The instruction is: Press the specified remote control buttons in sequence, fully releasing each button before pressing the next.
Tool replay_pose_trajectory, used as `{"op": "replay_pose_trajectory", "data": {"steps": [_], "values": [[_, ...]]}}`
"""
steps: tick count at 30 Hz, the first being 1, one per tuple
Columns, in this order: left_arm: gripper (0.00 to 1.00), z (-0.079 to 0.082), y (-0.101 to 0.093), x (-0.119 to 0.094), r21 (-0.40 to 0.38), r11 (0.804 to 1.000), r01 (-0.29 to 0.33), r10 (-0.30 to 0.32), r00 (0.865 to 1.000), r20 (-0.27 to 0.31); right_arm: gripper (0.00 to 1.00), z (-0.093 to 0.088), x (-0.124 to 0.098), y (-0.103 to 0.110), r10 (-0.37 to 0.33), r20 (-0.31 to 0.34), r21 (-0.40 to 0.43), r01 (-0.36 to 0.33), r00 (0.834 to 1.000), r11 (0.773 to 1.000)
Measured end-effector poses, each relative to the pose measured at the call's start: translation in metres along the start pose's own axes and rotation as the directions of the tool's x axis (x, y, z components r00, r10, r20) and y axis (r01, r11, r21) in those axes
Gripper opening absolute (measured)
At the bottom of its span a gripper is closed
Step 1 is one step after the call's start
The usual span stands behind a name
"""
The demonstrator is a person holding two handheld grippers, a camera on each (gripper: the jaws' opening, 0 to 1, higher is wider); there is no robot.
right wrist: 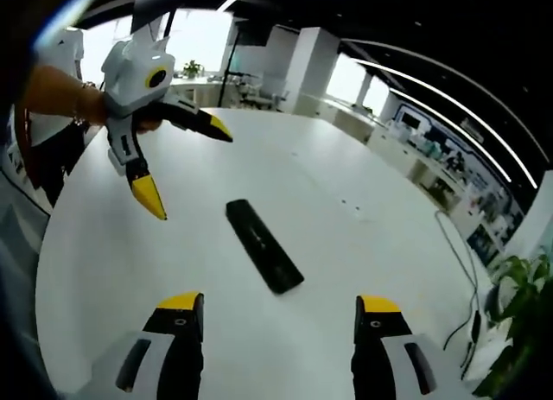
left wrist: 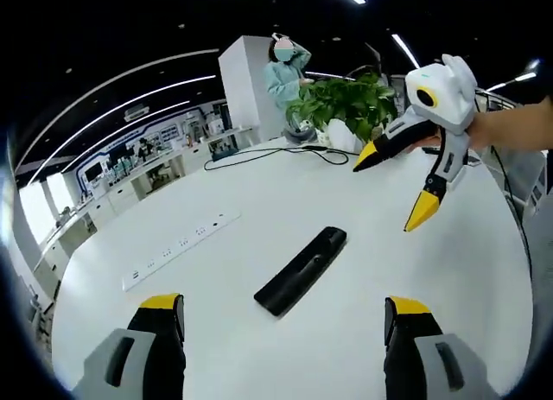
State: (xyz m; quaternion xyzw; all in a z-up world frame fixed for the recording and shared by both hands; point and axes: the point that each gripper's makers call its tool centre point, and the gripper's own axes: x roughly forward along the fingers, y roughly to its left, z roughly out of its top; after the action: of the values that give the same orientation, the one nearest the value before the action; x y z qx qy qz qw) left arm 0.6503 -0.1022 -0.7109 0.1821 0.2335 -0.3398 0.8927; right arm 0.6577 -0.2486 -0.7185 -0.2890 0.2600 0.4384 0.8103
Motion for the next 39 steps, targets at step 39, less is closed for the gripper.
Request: {"op": "replay_pose_trajectory", "data": {"steps": [39], "values": [[0.91, -0.017, -0.003, 0.052, 0.112, 0.964, 0.243, -0.233, 0.968, -0.092, 0.65, -0.005, 0.061, -0.002, 0.201, -0.073, -0.103, -0.208, 0.977, 0.973]]}}
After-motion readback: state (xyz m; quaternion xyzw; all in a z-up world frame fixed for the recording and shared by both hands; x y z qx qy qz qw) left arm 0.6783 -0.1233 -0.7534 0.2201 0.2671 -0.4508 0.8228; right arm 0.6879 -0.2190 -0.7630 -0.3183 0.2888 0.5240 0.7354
